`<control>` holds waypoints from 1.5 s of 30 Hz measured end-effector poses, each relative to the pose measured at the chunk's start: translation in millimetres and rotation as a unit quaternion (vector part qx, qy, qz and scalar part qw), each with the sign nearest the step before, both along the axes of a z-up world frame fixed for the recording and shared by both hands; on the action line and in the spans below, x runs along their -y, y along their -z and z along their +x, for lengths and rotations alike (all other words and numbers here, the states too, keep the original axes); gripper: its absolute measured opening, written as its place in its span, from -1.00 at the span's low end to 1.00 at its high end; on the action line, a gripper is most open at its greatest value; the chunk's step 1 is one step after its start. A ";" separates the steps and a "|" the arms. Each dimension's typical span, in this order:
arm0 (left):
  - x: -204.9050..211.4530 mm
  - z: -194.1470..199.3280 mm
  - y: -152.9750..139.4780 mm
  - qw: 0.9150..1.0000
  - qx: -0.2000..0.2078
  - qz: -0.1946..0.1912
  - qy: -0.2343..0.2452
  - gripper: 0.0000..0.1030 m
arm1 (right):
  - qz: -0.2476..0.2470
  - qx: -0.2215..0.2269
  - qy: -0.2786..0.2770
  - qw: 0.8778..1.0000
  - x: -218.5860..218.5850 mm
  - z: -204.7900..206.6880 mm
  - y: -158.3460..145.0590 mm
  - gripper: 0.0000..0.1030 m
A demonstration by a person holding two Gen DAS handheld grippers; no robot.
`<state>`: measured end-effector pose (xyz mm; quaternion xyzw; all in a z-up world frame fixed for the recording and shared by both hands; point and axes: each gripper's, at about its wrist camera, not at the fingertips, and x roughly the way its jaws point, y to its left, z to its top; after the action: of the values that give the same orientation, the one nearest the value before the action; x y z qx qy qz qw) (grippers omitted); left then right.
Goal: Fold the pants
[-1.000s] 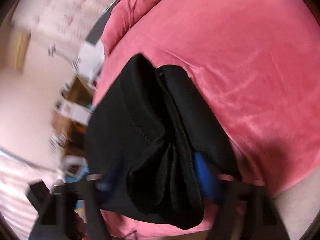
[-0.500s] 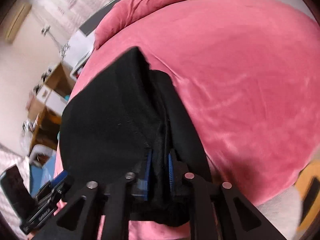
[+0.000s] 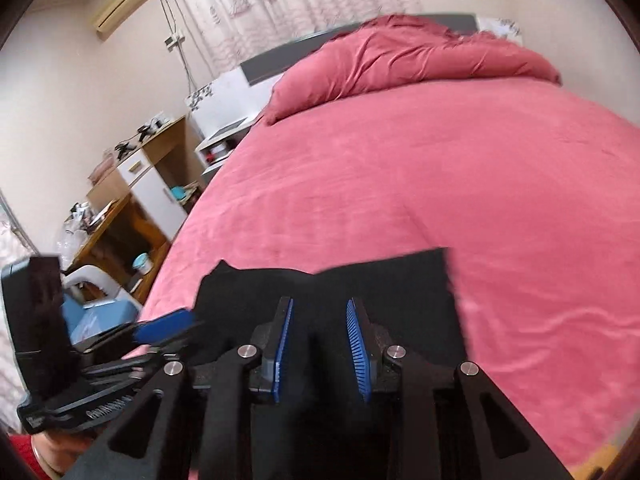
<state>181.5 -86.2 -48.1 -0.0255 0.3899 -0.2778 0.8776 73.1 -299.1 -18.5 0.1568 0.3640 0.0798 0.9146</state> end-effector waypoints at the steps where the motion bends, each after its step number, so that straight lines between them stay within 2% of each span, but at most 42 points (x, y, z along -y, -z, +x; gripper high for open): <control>1: 4.1 11.5 4.5 1.000 -0.012 -0.003 0.002 -0.10 | 0.003 -0.003 -0.003 1.000 -2.1 3.5 1.7 -0.44; 4: 6.3 34.3 17.4 0.999 -0.042 0.008 -0.022 -0.12 | -0.021 -0.024 -0.007 0.999 -8.6 25.3 17.7 -0.44; 7: 4.7 44.7 31.7 0.998 -0.053 0.013 -0.025 -0.17 | -0.057 -0.053 0.005 0.997 -7.1 30.6 38.4 -0.59; 8: 5.5 46.8 36.6 0.998 -0.054 0.019 -0.021 -0.22 | -0.072 -0.060 0.020 0.995 -1.7 32.9 44.9 -0.74; 9: 5.1 47.5 41.4 0.998 -0.054 0.023 -0.019 -0.34 | -0.085 -0.065 0.039 0.993 7.7 33.2 52.6 -1.00; 10: 4.1 48.0 46.3 0.998 -0.052 0.028 -0.022 -0.47 | -0.083 -0.069 0.049 0.993 16.1 32.8 57.1 -1.00; 13: 1.6 49.2 56.8 0.998 -0.058 0.023 -0.027 -0.52 | -0.024 -0.066 0.059 0.996 37.3 27.5 70.2 -1.00; 18: 6.6 43.7 55.4 0.998 -0.043 0.036 -0.029 -0.52 | -0.082 -0.043 0.059 0.994 19.4 24.1 67.4 -1.00; 21: 3.1 44.4 50.9 0.998 -0.041 0.034 -0.032 -0.52 | -0.067 -0.038 0.062 0.995 21.7 22.8 65.6 -1.00; 23: -1.4 34.5 45.4 0.998 -0.036 0.035 -0.043 -0.48 | -0.051 -0.033 0.071 0.996 20.4 18.2 60.9 -0.96; 25: -6.6 21.8 38.9 0.997 -0.027 0.044 -0.055 -0.38 | -0.057 -0.022 0.071 0.996 14.8 5.4 52.0 -0.77; 26: -8.6 15.8 37.4 0.997 -0.022 0.050 -0.059 -0.38 | -0.068 -0.019 0.066 0.995 10.9 -0.4 49.2 -0.61; 27: -10.7 10.2 36.5 0.996 -0.018 0.056 -0.062 -0.38 | -0.084 -0.016 0.057 0.995 5.2 -8.7 46.7 -0.55; 31: -19.1 -7.0 34.2 0.995 -0.010 0.074 -0.071 -0.30 | -0.121 -0.016 0.039 0.992 -7.0 -32.1 42.6 -0.51; 32: -20.7 -11.3 33.3 0.994 -0.006 0.079 -0.072 -0.25 | -0.117 -0.019 0.036 0.992 -7.2 -36.5 43.2 -0.47; 34: -24.0 -18.4 32.7 0.993 -0.003 0.090 -0.075 -0.03 | -0.098 -0.032 0.033 0.994 -5.8 -47.0 47.1 -0.46; 35: -26.0 -20.9 33.8 0.993 -0.006 0.092 -0.076 0.00 | -0.091 -0.040 0.033 0.994 -4.6 -50.5 49.3 -0.46; 39: -35.2 -29.8 42.2 0.993 -0.028 0.082 -0.081 0.05 | -0.069 -0.060 0.045 0.995 3.2 -69.2 61.3 -0.46; 45: -45.0 -39.5 48.7 0.993 -0.039 0.072 -0.085 0.16 | -0.069 -0.069 0.055 0.994 11.8 -85.5 60.1 -0.46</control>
<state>142.0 -41.2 -96.8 -0.0055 0.4390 -0.1724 0.8818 -12.4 -310.9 -78.6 0.1186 0.4214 -0.0069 0.8991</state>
